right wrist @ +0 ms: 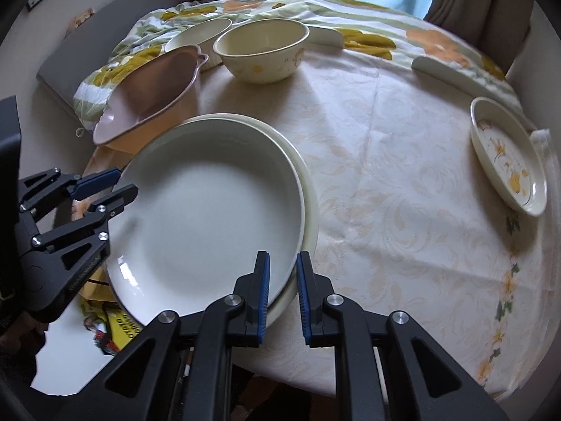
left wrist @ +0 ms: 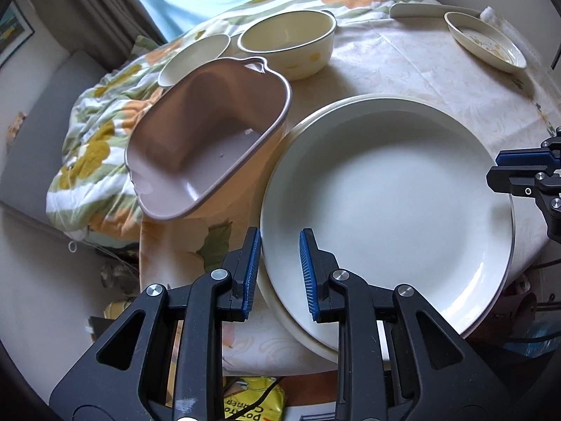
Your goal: Organize plates and bowls
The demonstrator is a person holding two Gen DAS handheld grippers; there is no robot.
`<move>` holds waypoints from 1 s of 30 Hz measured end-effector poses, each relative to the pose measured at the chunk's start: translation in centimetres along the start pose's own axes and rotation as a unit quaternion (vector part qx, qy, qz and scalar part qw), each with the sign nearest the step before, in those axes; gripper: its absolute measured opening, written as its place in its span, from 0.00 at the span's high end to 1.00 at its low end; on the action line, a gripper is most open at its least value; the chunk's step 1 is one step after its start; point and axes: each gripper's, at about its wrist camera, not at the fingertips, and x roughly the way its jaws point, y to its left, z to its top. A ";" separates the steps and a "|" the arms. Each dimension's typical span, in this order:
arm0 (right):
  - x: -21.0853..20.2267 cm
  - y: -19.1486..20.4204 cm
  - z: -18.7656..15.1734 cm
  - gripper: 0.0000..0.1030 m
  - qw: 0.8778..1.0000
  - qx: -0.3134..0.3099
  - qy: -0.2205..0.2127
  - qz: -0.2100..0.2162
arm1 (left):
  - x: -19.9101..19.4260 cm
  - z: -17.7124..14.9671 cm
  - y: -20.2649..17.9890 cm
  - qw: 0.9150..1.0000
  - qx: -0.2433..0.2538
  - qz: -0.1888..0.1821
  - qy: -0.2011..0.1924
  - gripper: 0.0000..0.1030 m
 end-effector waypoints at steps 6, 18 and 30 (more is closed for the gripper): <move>0.0 -0.4 0.0 0.86 1.000 0.005 -0.004 0.009 | 0.0 0.0 0.2 1.000 -0.013 -0.007 0.002 0.80; -0.1 -0.7 -0.2 0.86 1.000 0.012 -0.012 0.020 | 0.6 0.3 -0.6 1.000 -0.015 0.006 0.022 0.60; -6.3 -4.3 -1.9 0.69 0.993 0.091 -0.069 0.017 | -7.4 2.5 -1.0 0.998 -0.006 -0.016 -0.057 0.23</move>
